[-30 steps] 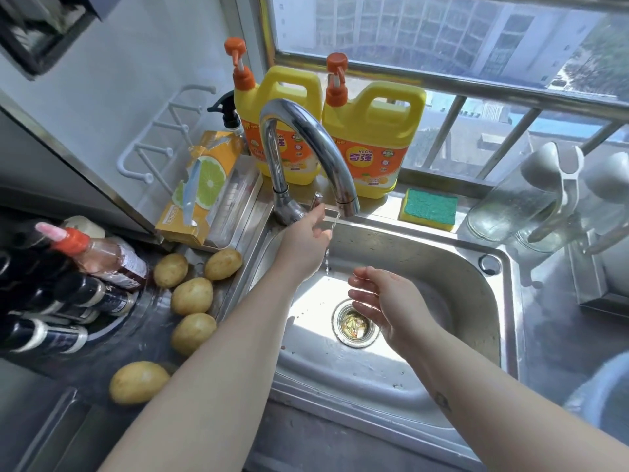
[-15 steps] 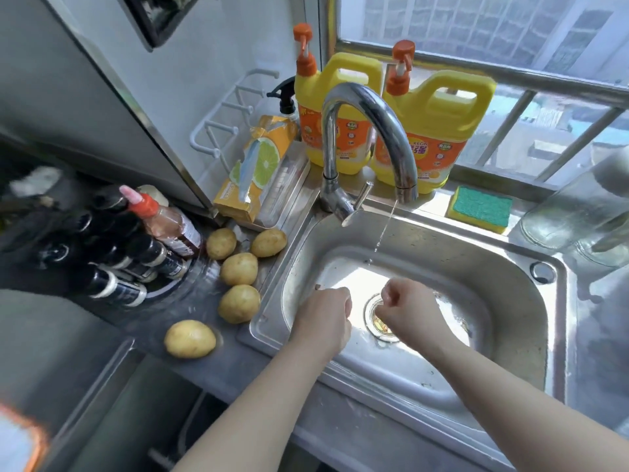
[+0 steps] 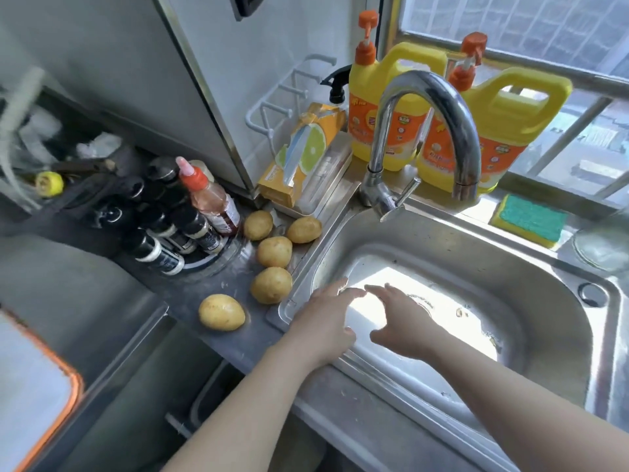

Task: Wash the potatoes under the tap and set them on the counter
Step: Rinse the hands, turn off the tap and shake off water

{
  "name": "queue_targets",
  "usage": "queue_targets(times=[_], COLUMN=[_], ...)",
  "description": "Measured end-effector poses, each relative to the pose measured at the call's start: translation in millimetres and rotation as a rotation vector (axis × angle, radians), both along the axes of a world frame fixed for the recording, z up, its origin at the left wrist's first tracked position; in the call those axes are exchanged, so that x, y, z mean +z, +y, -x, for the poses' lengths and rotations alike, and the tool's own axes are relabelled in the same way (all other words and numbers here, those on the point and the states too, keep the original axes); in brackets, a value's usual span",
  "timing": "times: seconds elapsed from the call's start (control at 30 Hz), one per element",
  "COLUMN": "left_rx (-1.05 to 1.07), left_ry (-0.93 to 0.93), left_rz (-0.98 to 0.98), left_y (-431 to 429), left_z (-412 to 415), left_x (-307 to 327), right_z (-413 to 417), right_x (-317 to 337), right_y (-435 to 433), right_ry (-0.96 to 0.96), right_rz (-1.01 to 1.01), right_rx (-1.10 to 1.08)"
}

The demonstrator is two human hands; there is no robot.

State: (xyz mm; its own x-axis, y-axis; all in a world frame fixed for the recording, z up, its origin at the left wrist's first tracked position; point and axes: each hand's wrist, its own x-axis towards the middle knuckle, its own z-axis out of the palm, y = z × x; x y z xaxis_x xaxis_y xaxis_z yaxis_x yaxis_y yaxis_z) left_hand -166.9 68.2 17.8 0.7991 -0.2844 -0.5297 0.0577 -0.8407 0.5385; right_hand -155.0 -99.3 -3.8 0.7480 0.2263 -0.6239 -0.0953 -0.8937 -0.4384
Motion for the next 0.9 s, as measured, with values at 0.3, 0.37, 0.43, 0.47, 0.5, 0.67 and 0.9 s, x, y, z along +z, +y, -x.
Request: queue_targets(times=[0.3,0.37,0.43,0.47,0.5,0.67,0.9], left_rx=[0.586,0.612,0.622,0.611,0.591,0.517,0.449], left_ry=[-0.479,-0.441,-0.38,-0.335,-0.271,-0.005,-0.095], left_rz=[-0.067,-0.202,-0.315,-0.369,-0.418,-0.464,-0.551], left_y=[55.7,69.0,84.1,91.7,98.6,113.0,112.9], left_z=[-4.1,-3.7,-3.0,-2.8,-2.2,2.3,8.6], left_x=[10.1,8.7,6.8,5.2,2.7,-12.1,-26.2], right_z=[-21.0,-24.8,-26.3,-26.2,-25.9,-18.8,-21.8], right_x=[5.9,5.6,2.7,0.3,-3.2,-19.0,-28.3], right_y=[75.7,93.2,106.9,112.4,117.1,131.1,141.1], right_ry=[-0.321,-0.399,-0.452,-0.474,-0.494,-0.57,-0.606], right_rz=[-0.248,-0.264,-0.251,-0.234,-0.223,-0.174,-0.204], right_rx=[0.115,0.174,0.226,0.249,0.265,0.277,0.21])
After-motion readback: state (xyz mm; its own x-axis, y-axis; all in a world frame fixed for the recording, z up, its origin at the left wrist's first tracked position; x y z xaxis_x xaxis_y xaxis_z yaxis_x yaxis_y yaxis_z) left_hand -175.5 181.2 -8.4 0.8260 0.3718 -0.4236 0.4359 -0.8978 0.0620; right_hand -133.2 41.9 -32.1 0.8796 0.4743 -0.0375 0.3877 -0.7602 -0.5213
